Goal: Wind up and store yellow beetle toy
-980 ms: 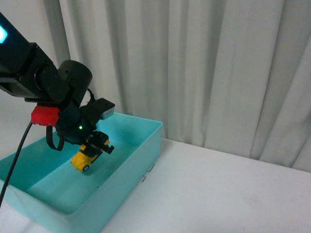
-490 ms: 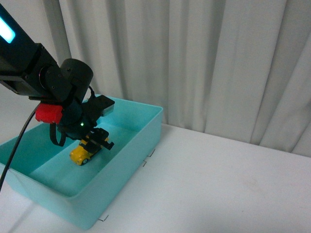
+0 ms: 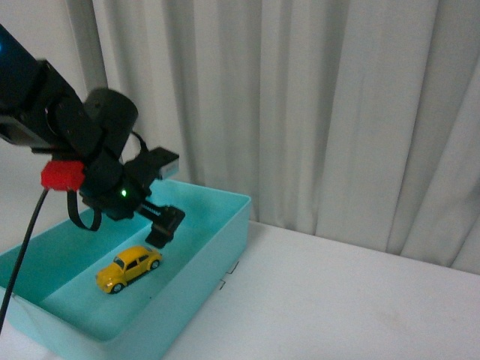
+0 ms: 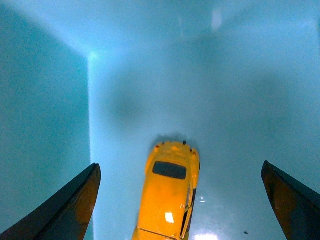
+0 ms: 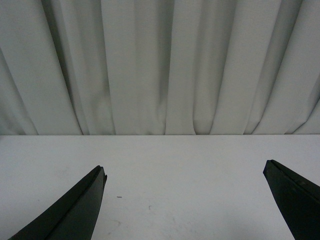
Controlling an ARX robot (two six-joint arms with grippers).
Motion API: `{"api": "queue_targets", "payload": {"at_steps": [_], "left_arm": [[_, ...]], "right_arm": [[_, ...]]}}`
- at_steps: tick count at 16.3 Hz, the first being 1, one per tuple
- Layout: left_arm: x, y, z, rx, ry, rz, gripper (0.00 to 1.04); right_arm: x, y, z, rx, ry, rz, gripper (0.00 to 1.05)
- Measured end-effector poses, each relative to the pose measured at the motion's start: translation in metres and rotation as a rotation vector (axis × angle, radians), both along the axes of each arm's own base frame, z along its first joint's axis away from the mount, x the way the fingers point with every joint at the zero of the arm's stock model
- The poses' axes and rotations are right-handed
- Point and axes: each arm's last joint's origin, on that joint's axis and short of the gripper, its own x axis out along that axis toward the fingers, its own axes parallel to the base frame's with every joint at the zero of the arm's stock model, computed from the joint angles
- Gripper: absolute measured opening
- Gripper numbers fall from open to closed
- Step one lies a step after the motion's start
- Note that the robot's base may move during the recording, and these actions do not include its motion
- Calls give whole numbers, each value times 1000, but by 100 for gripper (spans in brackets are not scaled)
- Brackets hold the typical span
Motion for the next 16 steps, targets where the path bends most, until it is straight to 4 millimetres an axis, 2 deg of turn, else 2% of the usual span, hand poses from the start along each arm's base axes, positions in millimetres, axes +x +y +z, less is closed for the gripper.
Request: {"api": "queue_targets", "payload": {"at_steps": [2, 4, 8, 9, 10, 12, 14, 15, 16], "left_arm": [[-11, -4, 44, -20, -131, -27, 98], [-33, -11, 74, -31, -207, -56, 98], [-103, -20, 138, -47, -393, -105, 98], [-116, -21, 149, -47, -591, -118, 93], [-139, -29, 150, -87, -793, -95, 80], [-184, -50, 134, -191, -905, -71, 57], [-205, -63, 119, -220, -962, -65, 33], [-215, -71, 91, -240, -915, -47, 8], [-222, -75, 81, -244, -919, -41, 2]], "right_arm": [[0, 0, 0, 0, 0, 0, 98], [0, 0, 0, 0, 0, 0, 98], [0, 0, 0, 0, 0, 0, 98], [0, 0, 0, 0, 0, 0, 98], [0, 0, 0, 0, 0, 0, 98], [0, 0, 0, 0, 0, 0, 98], [0, 0, 0, 0, 0, 0, 98], [0, 0, 0, 0, 0, 1, 98], [0, 0, 0, 0, 0, 0, 98]]}}
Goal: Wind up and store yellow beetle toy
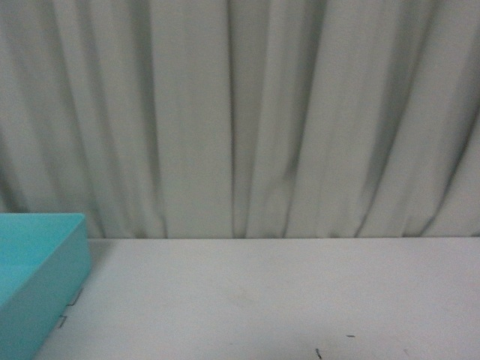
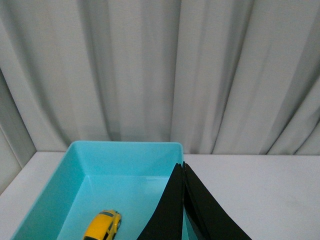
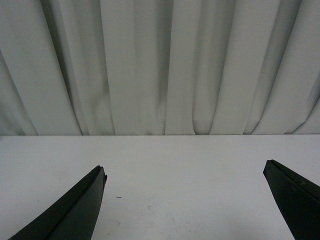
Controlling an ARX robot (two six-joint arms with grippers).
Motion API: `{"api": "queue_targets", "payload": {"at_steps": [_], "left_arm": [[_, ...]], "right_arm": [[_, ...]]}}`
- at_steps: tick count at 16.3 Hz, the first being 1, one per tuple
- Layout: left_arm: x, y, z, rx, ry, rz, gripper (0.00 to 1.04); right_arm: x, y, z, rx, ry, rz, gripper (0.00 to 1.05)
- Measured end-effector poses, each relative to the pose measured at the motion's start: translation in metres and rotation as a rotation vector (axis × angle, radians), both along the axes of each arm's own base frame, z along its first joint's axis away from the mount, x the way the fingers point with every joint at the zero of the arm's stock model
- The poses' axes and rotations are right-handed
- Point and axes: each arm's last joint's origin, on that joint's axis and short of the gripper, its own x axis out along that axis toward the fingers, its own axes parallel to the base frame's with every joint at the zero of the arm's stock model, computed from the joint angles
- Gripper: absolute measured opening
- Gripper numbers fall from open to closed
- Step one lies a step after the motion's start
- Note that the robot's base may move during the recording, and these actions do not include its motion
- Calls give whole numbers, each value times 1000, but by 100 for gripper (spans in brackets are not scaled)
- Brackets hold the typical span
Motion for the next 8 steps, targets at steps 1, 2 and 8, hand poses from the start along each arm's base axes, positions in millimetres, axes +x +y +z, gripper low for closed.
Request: {"api": "queue_targets", "payload": {"at_steps": [1, 2, 8], "left_arm": [[-3, -2, -2, 1, -11, -4, 2], [-7, -4, -5, 2, -19, -7, 2], [-22, -19, -27, 1, -11, -22, 2]], "right_arm": [[0, 0, 0, 0, 1, 0, 98], [0, 0, 0, 0, 0, 0, 98], [0, 0, 0, 0, 0, 0, 98]]}}
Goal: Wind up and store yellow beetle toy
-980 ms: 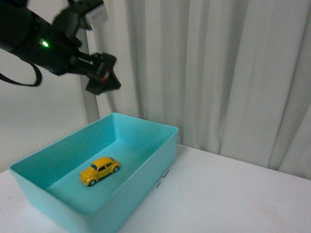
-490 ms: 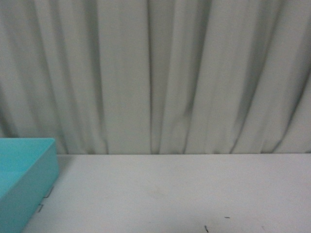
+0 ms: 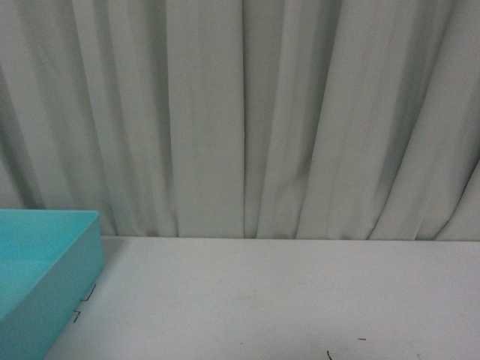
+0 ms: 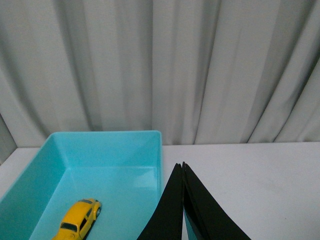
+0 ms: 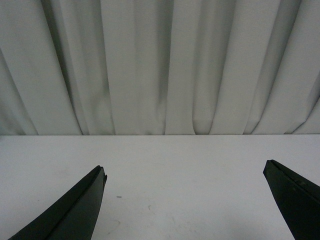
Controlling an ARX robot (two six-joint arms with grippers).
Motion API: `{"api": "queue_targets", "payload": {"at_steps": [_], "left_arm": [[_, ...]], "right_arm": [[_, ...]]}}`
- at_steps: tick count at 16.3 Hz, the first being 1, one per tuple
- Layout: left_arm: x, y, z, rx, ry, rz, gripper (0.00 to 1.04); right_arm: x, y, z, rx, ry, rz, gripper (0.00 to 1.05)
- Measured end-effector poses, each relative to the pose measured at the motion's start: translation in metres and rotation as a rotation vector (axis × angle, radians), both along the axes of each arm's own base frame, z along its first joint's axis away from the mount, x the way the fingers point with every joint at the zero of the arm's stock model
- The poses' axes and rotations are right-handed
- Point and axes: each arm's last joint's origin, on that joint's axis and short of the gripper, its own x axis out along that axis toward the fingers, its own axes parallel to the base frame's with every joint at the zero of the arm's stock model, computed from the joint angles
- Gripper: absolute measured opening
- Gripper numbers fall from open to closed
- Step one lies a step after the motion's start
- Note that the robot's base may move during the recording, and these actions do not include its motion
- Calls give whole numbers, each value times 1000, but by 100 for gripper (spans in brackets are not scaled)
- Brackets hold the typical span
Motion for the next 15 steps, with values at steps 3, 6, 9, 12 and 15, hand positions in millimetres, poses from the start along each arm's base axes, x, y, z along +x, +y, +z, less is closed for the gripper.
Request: {"api": "queue_targets", "payload": {"at_steps": [3, 6, 9, 12, 15], "left_arm": [[-7, 2, -8, 0, -2, 24, 2], [-12, 2, -14, 0, 2, 23, 2], [-18, 2, -17, 0, -3, 23, 2], [-22, 2, -25, 0, -10, 23, 2], [-25, 2, -25, 0, -13, 23, 2]], "right_arm": [[0, 0, 0, 0, 0, 0, 98], [0, 0, 0, 0, 0, 0, 98], [0, 0, 0, 0, 0, 0, 98], [0, 0, 0, 0, 0, 0, 98], [0, 0, 0, 0, 0, 0, 98]]}}
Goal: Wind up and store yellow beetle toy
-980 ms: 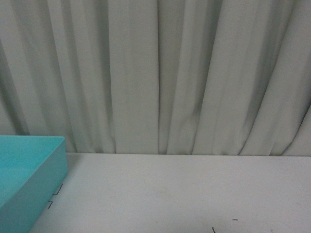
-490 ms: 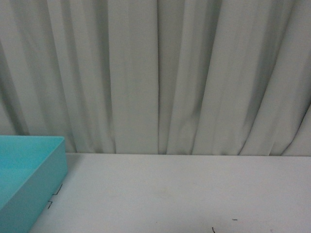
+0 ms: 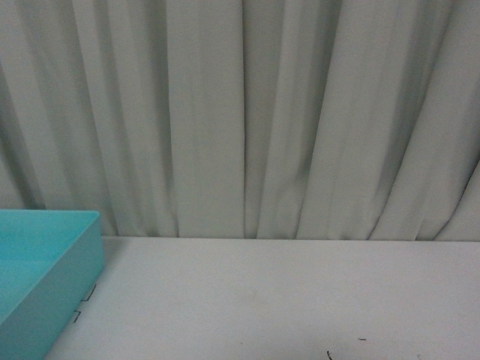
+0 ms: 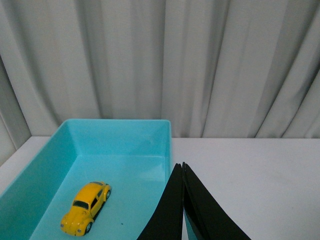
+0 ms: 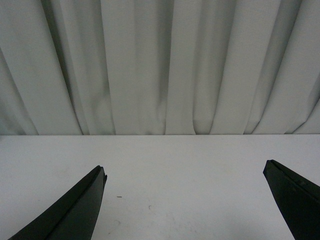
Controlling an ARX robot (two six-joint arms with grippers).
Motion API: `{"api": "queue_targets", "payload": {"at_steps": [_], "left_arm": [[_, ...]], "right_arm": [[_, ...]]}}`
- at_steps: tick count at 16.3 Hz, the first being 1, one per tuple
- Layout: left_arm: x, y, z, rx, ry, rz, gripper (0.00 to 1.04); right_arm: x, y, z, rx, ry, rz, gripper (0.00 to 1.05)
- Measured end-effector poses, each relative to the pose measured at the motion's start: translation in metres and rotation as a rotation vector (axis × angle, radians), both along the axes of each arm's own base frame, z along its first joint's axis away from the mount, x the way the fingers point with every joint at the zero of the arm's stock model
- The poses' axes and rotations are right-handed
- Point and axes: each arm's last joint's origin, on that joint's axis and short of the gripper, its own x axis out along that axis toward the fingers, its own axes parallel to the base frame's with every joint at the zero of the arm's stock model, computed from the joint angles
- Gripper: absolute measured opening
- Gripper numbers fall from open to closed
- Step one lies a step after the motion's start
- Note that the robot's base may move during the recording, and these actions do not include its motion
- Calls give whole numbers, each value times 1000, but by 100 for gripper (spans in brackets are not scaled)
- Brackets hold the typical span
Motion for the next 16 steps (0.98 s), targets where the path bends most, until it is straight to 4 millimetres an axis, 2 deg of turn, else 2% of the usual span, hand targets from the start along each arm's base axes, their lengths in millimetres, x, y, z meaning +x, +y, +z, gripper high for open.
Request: {"api": "queue_targets", "payload": {"at_steps": [2, 3, 4, 16], "left_arm": [[-2, 0, 0, 0, -2, 0, 2], [-7, 0, -6, 0, 51, 0, 2], [-12, 0, -3, 0, 8, 0, 2], [-13, 0, -3, 0, 5, 0, 2]], "right_arm": [[0, 0, 0, 0, 0, 0, 98], [0, 0, 0, 0, 0, 0, 98], [0, 0, 0, 0, 0, 0, 98], [0, 0, 0, 0, 0, 0, 98]]}}
